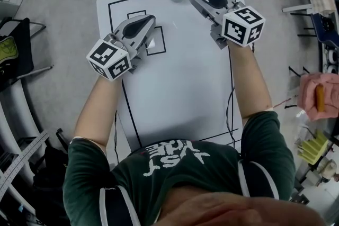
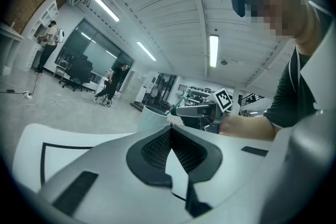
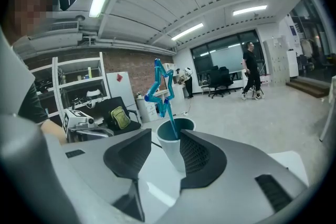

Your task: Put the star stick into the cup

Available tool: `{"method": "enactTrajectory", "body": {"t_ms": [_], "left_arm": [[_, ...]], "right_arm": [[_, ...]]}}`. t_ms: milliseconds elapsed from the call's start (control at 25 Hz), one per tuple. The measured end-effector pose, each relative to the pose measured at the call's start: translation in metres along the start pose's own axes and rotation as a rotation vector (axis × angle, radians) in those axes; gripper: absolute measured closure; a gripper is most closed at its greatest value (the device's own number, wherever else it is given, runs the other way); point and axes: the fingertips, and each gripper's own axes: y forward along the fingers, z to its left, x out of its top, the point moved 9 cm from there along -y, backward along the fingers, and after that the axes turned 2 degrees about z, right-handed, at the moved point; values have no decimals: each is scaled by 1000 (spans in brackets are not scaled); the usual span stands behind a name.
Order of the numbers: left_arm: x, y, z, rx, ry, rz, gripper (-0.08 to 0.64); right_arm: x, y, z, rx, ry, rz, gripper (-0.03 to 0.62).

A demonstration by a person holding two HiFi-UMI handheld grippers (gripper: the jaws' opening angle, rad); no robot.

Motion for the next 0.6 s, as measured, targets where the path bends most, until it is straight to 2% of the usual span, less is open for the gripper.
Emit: {"method": "enactTrajectory", "body": {"t_ms": [320,600], "left_arm": [[24,-11,-13,2,20,-28,551],[60,-28,-38,-2,48,-69,551]], "right_arm": [[11,-13,12,-13,0,9,411],[14,-41,24,-62,33,39,411]]}}
